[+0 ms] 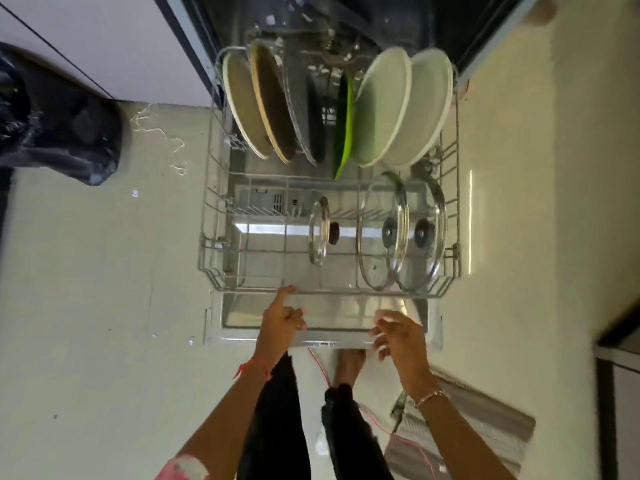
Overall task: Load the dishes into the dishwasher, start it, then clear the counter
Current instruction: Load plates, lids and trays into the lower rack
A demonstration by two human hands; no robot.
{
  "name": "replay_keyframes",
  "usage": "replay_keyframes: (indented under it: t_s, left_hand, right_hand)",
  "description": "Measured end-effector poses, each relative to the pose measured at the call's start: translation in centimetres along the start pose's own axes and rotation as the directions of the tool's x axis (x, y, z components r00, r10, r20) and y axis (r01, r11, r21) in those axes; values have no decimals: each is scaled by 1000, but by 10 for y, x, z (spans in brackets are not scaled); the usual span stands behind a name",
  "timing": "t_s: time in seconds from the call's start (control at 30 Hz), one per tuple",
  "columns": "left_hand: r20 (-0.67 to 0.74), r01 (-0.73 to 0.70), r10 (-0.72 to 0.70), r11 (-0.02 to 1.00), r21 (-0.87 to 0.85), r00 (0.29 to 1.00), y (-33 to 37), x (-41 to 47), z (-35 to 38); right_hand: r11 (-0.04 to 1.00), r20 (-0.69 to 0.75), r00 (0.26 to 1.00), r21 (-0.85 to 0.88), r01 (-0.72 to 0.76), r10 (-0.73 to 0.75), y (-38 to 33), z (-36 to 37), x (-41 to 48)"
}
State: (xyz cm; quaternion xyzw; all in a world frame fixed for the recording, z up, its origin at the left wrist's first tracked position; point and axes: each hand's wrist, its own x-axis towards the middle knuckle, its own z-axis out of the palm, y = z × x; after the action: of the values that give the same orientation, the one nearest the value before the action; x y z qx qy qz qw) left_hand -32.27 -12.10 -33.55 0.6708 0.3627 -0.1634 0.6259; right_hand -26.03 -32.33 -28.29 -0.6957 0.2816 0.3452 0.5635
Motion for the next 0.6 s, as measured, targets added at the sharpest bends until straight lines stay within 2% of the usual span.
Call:
replay_keyframes:
  t_s: [0.1, 0.2, 0.33, 0.47, 0.6]
  left_hand:
    - [-57, -11, 7, 997, -71, 998, -6, 3, 14]
    - [-84, -22, 9, 988, -150, 996, -12, 12, 23]
    - [-148, -50, 40, 997, -67, 988, -18, 26, 27]
    - [-191, -87, 84, 996, -8, 978, -24, 29, 25]
    - [-250, -97, 75, 992, -77, 965, -23, 31, 30]
  right_hand:
    - [999, -51, 998, 34, 43, -41, 11, -5, 20]
    - [997, -8, 1000, 72, 13, -13, 13, 3, 40]
    - [999, 9, 1000, 52, 4, -4, 16, 22, 60]
    - [994, -57, 993, 24, 103, -102, 27, 32, 67]
    - [980, -40, 983, -90, 175, -179, 29, 32, 68]
